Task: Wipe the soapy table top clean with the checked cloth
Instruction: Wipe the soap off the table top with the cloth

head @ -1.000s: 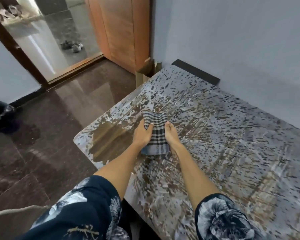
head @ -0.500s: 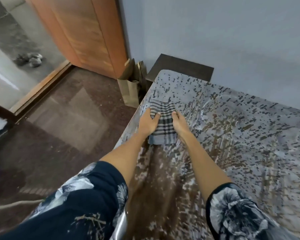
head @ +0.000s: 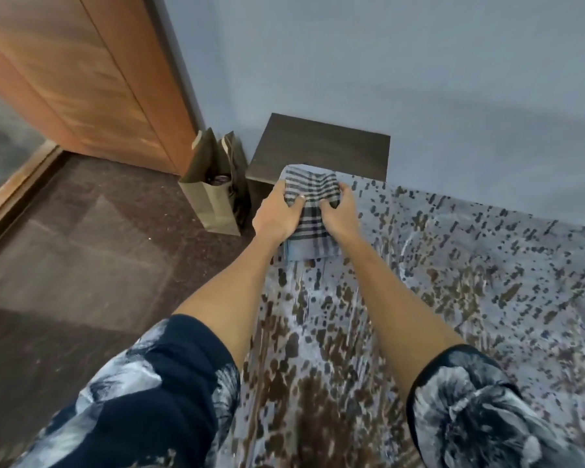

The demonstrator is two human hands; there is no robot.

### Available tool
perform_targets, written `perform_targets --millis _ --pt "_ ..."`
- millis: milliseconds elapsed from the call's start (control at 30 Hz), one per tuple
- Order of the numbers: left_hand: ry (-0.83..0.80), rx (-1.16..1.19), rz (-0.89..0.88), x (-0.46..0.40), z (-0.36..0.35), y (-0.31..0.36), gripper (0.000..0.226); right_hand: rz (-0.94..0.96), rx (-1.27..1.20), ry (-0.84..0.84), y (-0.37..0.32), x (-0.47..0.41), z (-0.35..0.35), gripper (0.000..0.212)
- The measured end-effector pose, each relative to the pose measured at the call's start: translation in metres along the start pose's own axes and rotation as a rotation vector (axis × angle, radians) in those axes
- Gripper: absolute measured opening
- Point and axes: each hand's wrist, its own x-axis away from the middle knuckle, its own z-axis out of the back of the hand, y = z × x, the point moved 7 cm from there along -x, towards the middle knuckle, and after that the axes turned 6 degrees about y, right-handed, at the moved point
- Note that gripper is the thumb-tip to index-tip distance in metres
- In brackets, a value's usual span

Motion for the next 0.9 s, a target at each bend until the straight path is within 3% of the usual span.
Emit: perform_targets --millis 133,233,300,400,500,633,833,900 --pt "0.051 -0.095 -0.074 -0.028 -0.007 0.002 0.03 0.063 0.153 0.033 -0.002 -0.025 -0.01 0.053" --pt "0.107 -0.262 -0.117 -0.04 -0.008 -0.002 0.044 0.123 0.5 0.237 -0.004 -0.037 -0.011 0.055" --pt "0.123 -0.198 -0.081 -0.039 -0.01 -0.014 0.051 0.188 0.618 0.288 -0.01 -0.037 -0.019 0.055" --pt "0.118 0.101 0.029 -0.035 -0.018 -0.036 0.053 0.315 0.721 0.15 -0.008 -0.037 -0.051 0.06" --pt "0.165 0.301 0.159 -0.033 -0.016 -0.044 0.066 0.295 0.82 0.089 0.002 -0.047 -0.071 0.062" --pt "0.265 0.361 0.124 -0.026 -0.007 -0.039 0.05 0.328 0.858 0.054 -0.008 -0.064 -0.082 0.059" --pt "0.398 0.35 0.113 -0.021 0.004 -0.04 0.062 0.754 0.9 -0.226 -0.004 -0.023 -0.082 0.054" --pt "0.406 0.345 0.102 -0.019 0.006 -0.04 0.062 0.743 0.902 -0.235 0.008 -0.02 -0.065 0.055"
